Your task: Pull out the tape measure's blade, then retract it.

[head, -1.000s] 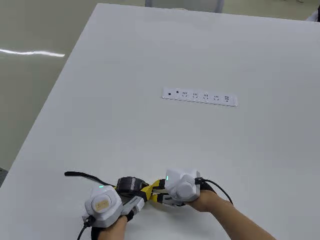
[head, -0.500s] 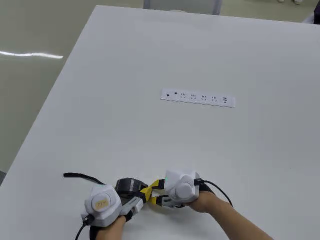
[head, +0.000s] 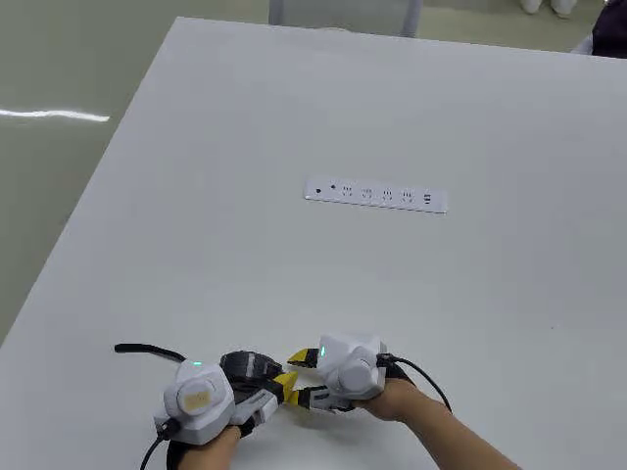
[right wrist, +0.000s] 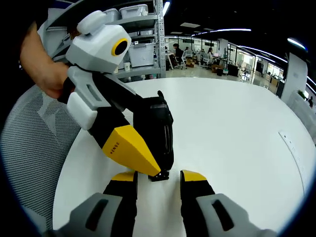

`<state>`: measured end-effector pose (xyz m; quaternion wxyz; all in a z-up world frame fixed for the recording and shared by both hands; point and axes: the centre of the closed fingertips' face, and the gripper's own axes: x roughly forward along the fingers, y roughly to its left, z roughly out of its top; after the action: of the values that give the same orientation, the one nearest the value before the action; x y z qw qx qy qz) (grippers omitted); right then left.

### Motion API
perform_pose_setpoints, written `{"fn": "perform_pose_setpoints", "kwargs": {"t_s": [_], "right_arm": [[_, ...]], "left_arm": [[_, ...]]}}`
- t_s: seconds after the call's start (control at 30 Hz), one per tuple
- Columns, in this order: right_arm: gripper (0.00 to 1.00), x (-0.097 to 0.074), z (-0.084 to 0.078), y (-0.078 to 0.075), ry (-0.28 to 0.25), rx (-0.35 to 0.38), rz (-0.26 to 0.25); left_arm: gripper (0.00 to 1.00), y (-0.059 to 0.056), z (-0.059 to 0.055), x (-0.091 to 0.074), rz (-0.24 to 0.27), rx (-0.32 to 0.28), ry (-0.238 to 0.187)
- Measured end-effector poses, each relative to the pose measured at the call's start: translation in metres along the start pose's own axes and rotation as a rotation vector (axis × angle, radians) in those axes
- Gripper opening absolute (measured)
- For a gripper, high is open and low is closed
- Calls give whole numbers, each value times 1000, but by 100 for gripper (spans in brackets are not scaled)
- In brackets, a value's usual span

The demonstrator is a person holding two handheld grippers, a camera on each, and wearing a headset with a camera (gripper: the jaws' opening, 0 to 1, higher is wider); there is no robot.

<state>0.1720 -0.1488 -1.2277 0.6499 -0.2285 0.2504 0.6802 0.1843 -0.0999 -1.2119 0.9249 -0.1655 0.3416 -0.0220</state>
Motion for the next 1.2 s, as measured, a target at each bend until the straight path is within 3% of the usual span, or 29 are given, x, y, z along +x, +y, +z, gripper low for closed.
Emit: {"fn": "perform_pose_setpoints", "kwargs": {"t_s": [0.33,0.73,0.87,1.2], "right_arm": [[41,-15,5,5,-17,39,-37],[51,-32,9,12,-23,82,-88],[55,-38,11,16,-30,100,-118],[64,-61,17,25,-64,177,-199]], "left_arm": [[80,-8,8,-10,-57,93,-5],[84,-10,12,-22,-119,148,8],[85,-14,11,-28,-165,181,26],[87,-22,9,-46,-244,345,63]]}}
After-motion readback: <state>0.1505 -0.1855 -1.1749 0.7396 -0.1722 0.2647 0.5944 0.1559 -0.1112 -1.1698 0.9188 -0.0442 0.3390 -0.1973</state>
